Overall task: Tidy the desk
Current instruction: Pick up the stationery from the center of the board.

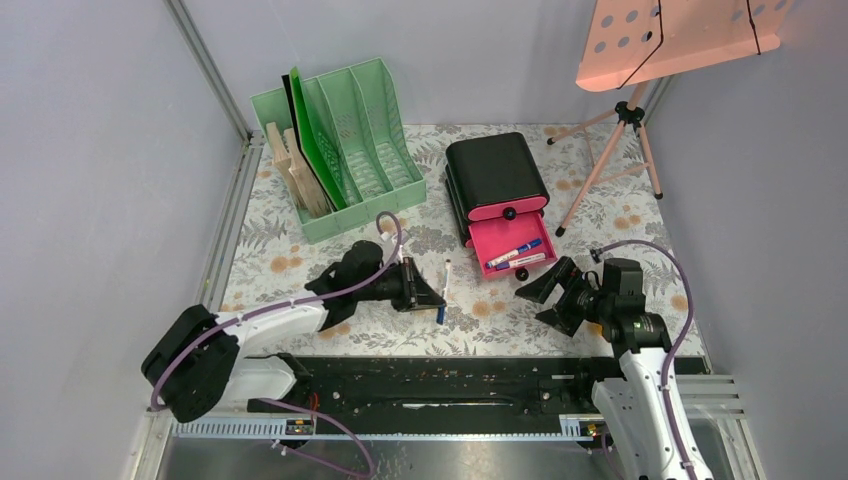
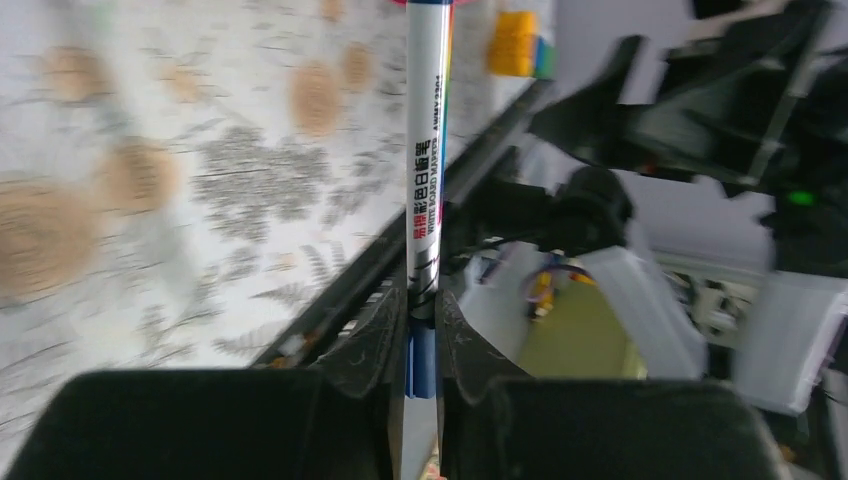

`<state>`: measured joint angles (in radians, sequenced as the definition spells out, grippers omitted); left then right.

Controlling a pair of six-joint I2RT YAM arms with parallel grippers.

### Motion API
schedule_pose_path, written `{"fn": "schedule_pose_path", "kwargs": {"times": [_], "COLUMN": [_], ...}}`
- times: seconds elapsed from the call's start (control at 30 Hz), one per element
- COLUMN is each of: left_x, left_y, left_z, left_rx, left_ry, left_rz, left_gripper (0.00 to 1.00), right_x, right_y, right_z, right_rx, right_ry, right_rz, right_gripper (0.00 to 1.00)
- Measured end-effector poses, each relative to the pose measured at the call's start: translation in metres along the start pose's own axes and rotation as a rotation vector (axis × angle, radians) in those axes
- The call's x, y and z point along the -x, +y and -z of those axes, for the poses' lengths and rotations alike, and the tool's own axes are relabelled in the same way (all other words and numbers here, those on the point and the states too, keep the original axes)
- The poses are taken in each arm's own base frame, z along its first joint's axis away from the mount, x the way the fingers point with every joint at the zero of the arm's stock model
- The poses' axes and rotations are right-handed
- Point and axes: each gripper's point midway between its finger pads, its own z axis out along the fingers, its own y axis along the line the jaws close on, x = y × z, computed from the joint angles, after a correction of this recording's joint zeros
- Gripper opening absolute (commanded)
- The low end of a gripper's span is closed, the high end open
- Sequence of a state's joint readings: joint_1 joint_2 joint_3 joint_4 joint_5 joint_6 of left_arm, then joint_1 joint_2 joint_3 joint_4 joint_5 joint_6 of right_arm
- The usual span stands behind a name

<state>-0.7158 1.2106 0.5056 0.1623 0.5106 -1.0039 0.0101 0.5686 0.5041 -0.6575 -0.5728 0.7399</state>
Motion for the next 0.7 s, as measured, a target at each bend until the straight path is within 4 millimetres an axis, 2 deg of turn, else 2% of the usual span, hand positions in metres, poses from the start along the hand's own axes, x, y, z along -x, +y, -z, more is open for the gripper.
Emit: {"fn": "schedule_pose_path", "kwargs": {"times": [0.1, 0.23, 0.4, 0.63, 0.7], "left_x": [-0.006, -0.016, -0.021, -0.027, -0.030], "left_y": [-0.030, -0.052, -0.071, -0.087, -0.089], "left_z": [-0.008, -0.016, -0.022, -0.026, -0.026], "left_rx": [-0.123, -0.212, -0.264, -0.301, -0.303], "left_ry": [0.025, 0.068, 0.102, 0.127, 0.135], "left_rz": [0.018, 0.024, 0.029, 0.024, 0.021], "left_gripper": [0.00, 0.00, 0.00, 0.00, 0.00], "right_x": [-0.009, -0.014, -0.020, -0.049, -0.055], "right_y": [0.003, 0.013, 0.026, 0.052, 0.061], "right_z": [-0.003, -0.003, -0.007, -0.016, -0.017], "right_rx": [0.042, 0.109, 0.178, 0.249, 0.273], "right_ry": [0.038, 0.064, 0.116, 0.261, 0.287], "right_rz": [-0.052, -0.094, -0.117, -0.058, -0.042], "right_gripper": [0.97, 0.91, 0.86, 0.83, 0.78]}}
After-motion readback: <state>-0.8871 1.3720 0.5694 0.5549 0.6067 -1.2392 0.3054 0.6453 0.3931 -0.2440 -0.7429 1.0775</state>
